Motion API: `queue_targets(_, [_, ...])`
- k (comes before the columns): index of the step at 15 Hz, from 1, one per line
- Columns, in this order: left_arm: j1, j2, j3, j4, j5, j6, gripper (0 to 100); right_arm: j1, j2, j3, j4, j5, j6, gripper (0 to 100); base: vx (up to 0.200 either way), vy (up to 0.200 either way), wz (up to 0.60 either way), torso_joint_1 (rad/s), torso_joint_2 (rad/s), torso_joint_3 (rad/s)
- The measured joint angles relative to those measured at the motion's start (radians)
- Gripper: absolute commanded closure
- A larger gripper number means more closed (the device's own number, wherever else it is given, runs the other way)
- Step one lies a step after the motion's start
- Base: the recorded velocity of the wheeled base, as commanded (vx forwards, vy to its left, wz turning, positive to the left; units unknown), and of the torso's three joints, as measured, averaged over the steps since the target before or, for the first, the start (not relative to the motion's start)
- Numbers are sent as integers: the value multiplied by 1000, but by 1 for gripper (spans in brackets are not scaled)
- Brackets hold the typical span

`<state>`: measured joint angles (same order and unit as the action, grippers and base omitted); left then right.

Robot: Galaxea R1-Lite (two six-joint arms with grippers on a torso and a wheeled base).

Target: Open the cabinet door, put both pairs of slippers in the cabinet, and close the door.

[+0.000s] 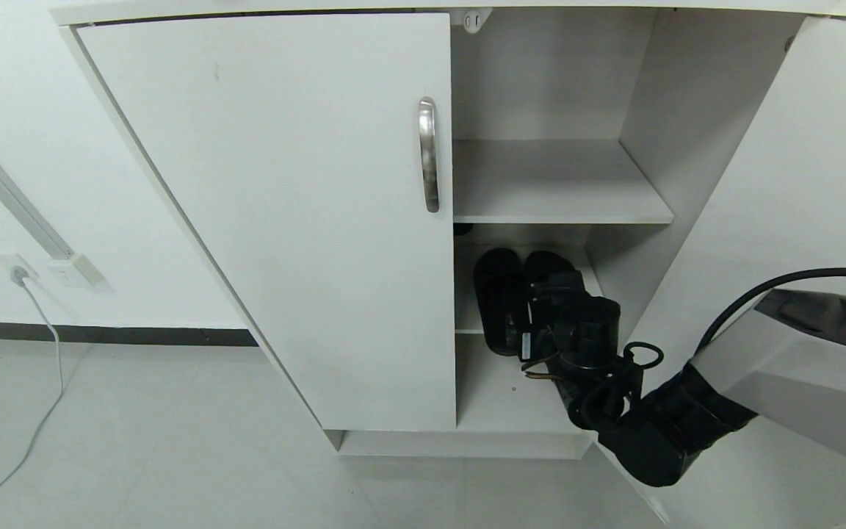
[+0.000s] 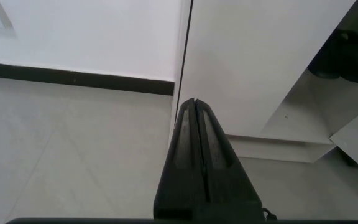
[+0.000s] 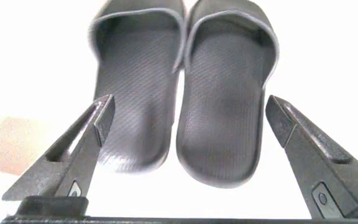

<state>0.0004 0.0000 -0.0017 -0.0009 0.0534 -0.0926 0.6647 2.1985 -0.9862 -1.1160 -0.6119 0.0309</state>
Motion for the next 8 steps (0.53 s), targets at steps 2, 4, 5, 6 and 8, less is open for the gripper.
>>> queue_targets(2, [0, 0, 0, 0, -1, 0, 100, 24, -27, 30, -2, -5, 0, 0, -200, 0, 0, 2, 2, 2])
queue_targets(4, [0, 0, 0, 0, -1, -1, 100, 41, -40, 53, -10, -14, 1, 0, -200, 0, 0, 5, -2, 2])
queue_targets(5, [0, 0, 0, 1, -2, -1, 100, 51, -43, 65, -21, -16, 1, 0, -200, 0, 0, -2, 2, 2])
queue_targets(6, [0, 0, 0, 0, -2, -1, 100, 57, -47, 71, -24, -17, 0, 0, -200, 0, 0, -7, -2, 2])
queue_targets(8, [0, 0, 0, 0, -1, -1, 100, 61, -49, 88, -29, -18, 0, 0, -200, 0, 0, 5, 2, 2])
